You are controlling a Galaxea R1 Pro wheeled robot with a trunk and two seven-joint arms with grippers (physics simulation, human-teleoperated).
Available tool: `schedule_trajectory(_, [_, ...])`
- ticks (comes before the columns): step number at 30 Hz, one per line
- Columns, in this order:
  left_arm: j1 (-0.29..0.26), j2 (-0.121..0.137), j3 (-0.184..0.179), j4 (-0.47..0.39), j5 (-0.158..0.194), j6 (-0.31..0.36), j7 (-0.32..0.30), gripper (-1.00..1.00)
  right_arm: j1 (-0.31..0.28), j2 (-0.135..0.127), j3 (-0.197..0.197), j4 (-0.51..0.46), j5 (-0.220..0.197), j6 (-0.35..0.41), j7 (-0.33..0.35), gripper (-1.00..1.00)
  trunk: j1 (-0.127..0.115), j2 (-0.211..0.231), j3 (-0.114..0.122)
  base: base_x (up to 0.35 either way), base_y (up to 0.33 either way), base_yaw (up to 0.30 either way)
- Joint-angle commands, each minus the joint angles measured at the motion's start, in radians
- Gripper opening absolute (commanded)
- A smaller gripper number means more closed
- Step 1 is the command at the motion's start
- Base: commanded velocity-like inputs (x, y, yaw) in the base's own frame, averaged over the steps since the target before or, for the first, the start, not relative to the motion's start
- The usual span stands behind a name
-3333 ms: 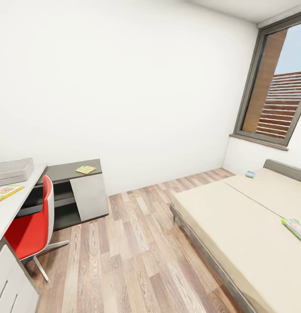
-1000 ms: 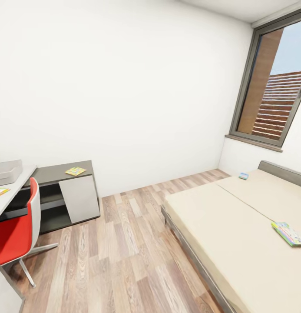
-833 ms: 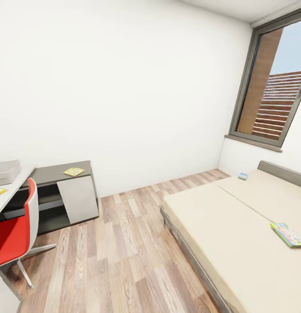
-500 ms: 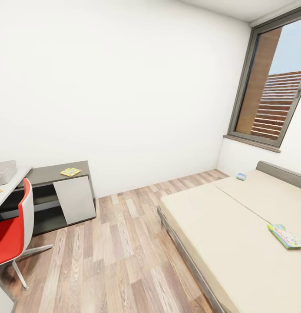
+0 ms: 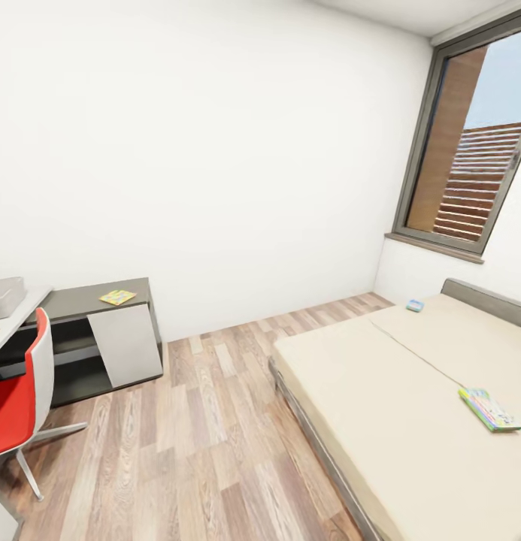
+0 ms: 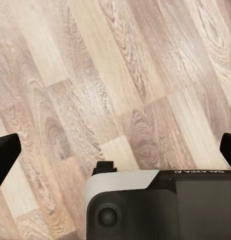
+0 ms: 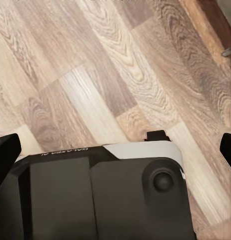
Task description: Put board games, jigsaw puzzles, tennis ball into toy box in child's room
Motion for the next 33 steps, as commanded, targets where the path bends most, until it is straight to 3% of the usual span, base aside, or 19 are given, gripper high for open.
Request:
schedule_trajectory(1, [0.000, 0.000, -0.002, -0.001, 0.000, 0.001, 0.003, 1.00, -0.001, 0.001, -0.004, 0.001, -0.006, -0.004, 0.000, 1.00, 0.000, -0.001, -0.001, 0.001, -0.197, 0.073])
schedule_trajectory(22, [0.000, 0.000, -0.002, 0.000, -0.001, 0.000, 0.003, 1.00, -0.001, 0.006, -0.004, 0.001, 0.002, -0.004, 0.000, 1.00, 0.000, -0.001, -0.001, -0.005, -0.039, 0.125])
schedule_trajectory(33, [0.000, 0.000, -0.002, 0.000, -0.001, 0.000, 0.003, 1.00, -0.001, 0.006, -0.003, 0.001, 0.003, -0.004, 0.000, 1.00, 0.000, -0.001, -0.001, -0.064, -0.100, 0.232])
